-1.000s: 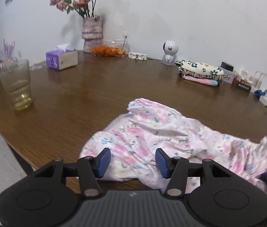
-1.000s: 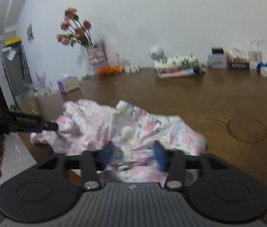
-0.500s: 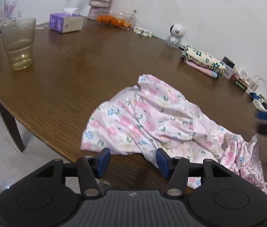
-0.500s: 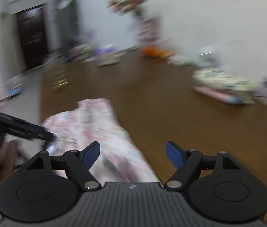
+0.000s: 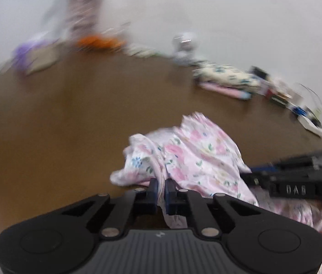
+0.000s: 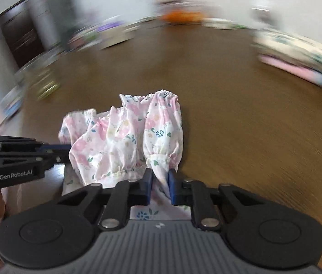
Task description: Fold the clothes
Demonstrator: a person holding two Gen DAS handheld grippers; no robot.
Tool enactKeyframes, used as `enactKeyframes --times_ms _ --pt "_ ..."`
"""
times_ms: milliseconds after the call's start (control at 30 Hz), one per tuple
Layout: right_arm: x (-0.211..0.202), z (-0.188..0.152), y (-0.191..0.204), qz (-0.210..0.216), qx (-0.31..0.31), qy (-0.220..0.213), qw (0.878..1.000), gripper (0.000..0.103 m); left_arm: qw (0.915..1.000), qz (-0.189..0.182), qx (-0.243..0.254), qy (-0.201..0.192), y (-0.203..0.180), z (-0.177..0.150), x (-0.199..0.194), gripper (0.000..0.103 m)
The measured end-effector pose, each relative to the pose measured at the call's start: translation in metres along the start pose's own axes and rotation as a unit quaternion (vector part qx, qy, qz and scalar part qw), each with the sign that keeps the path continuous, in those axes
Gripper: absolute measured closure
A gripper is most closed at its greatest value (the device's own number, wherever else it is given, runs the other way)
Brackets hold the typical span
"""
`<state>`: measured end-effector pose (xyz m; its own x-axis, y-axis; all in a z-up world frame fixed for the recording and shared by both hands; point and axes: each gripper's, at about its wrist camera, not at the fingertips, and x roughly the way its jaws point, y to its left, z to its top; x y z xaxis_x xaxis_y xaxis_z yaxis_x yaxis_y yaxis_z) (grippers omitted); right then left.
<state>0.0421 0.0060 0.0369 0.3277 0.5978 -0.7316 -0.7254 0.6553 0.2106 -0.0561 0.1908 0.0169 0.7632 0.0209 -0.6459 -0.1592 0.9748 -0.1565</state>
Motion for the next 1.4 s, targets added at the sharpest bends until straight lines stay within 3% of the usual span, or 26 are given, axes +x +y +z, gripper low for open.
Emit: enactKeyframes --times_ms 100,200,300,333,400,467,533,567,600,633,733,767,833,933,1100,1300,1400 --pt "-0.026 -0.023 -0.037 -0.067 0.098 -0.033 0.992 0.093 0.9963 -0.039 0.076 0.001 -0.056 0.028 0.035 0.099" --pt "-0.064 -0.055 -0.080 -0.134 0.204 -0.070 0.967 0.094 0.9874 -0.081 0.135 0.009 -0.121 0.043 0.065 0.099" --pt "-0.090 -0.081 -0.101 -0.157 0.264 -0.110 0.945 0.094 0.9819 -0.104 0.157 0.017 -0.169 0.045 0.090 0.098" --pt "-0.099 -0.090 -0.108 -0.165 0.283 -0.123 0.937 0.093 0.9815 -0.111 0.156 0.013 -0.178 0.044 0.096 0.093" --pt "-0.117 -0.108 -0.123 -0.179 0.321 -0.150 0.918 0.084 0.9823 -0.115 0.148 -0.003 -0.185 0.039 0.099 0.084" --pt "-0.134 -0.126 -0.137 -0.193 0.359 -0.176 0.896 0.068 0.9845 -0.098 0.145 -0.007 -0.184 0.033 0.090 0.080" --pt "-0.160 -0.139 -0.119 -0.165 0.331 -0.219 0.903 0.038 0.9859 -0.097 0.134 -0.021 -0.168 0.028 0.064 0.073" --pt "-0.173 -0.146 -0.110 -0.151 0.316 -0.241 0.905 0.035 0.9866 -0.096 0.129 -0.028 -0.160 0.026 0.051 0.068" --pt "-0.182 -0.153 -0.097 -0.137 0.278 -0.246 0.919 0.031 0.9871 -0.097 0.122 -0.034 -0.152 0.023 0.037 0.056" --pt "-0.191 -0.160 -0.084 -0.122 0.238 -0.250 0.931 0.029 0.9876 -0.104 0.113 -0.034 -0.146 0.018 0.021 0.051" --pt "-0.202 -0.180 -0.056 -0.077 0.148 -0.236 0.957 0.032 0.9862 -0.131 0.098 -0.024 -0.130 -0.003 -0.024 0.051" --pt "-0.199 -0.187 -0.054 -0.064 0.145 -0.224 0.962 0.035 0.9846 -0.141 0.103 -0.018 -0.128 -0.012 -0.035 0.051" --pt "-0.193 -0.200 -0.051 -0.037 0.139 -0.199 0.969 0.052 0.9809 -0.159 0.112 -0.008 -0.127 -0.031 -0.052 0.051" --pt "-0.179 -0.208 -0.052 -0.028 0.144 -0.174 0.974 0.068 0.9732 -0.187 0.133 -0.003 -0.138 -0.058 -0.073 0.050" --pt "-0.166 -0.214 -0.051 -0.045 0.149 -0.157 0.975 0.071 0.9498 -0.225 0.216 -0.020 -0.164 -0.094 -0.092 0.049" --pt "-0.163 -0.223 -0.052 -0.076 0.191 -0.155 0.966 0.074 0.9128 -0.272 0.303 -0.033 -0.186 -0.133 -0.101 0.044" --pt "-0.173 -0.229 -0.048 -0.085 0.215 -0.157 0.960 0.071 0.9061 -0.286 0.312 -0.008 -0.195 -0.142 -0.088 0.044"
